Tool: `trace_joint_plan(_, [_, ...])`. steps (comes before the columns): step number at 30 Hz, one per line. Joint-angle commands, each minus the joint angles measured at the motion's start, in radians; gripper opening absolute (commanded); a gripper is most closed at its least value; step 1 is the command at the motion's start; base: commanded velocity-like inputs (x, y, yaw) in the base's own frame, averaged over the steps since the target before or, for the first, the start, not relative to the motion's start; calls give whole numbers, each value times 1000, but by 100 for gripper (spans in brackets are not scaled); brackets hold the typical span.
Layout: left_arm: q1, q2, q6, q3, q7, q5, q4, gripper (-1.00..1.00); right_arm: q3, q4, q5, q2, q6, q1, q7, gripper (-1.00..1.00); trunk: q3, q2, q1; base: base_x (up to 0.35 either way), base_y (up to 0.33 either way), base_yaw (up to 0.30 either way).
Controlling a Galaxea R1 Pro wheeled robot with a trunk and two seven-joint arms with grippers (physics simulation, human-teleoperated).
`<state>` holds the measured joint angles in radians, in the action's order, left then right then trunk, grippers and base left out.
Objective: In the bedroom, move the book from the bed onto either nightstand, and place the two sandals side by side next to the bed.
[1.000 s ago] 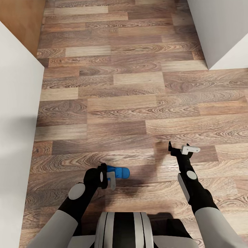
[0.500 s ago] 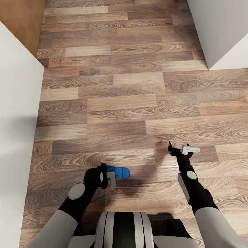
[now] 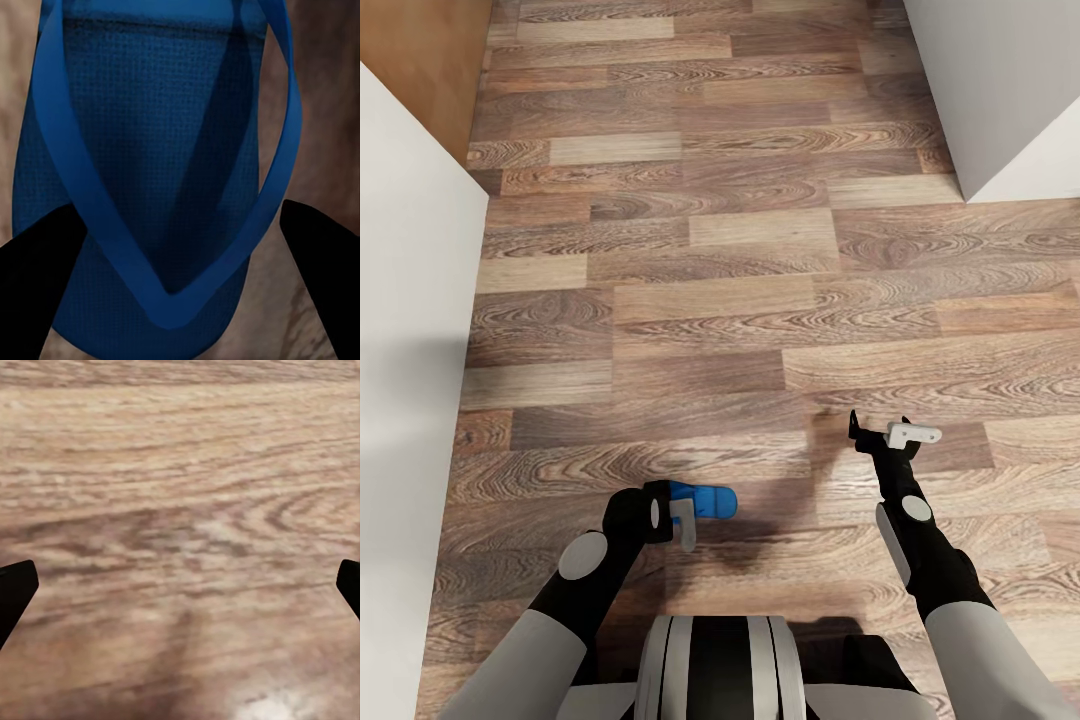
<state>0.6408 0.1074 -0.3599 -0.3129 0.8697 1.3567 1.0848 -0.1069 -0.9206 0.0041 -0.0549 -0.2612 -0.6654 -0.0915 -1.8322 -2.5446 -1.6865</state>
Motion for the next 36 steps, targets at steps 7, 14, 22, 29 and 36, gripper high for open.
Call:
trace_joint_plan(7, [0, 0, -4, -2, 5, 6, 1, -100, 1, 1, 0, 0, -3, 0, -4, 100, 0, 0, 0, 0, 0, 0])
trace_joint_plan(14, [0, 0, -5, -2, 5, 6, 1, -100, 1, 0, -1, 0, -3, 0, -4, 100, 0, 0, 0, 0, 0, 0])
trace_joint_plan(22, [0, 0, -6, -2, 5, 6, 1, -100, 1, 0, 0, 0, -3, 0, -4, 100, 0, 0, 0, 0, 0, 0])
trace_joint_plan(29, [0, 0, -7, -2, 5, 6, 1, -100, 1, 0, 0, 0, -3, 0, -4, 100, 19, 1, 2, 0, 0, 0])
trace_joint_plan(36, [0, 0, -27, -2, 5, 6, 1, -100, 1, 0, 0, 0, -2, 0, -4, 100, 46, 3, 5, 0, 0, 0])
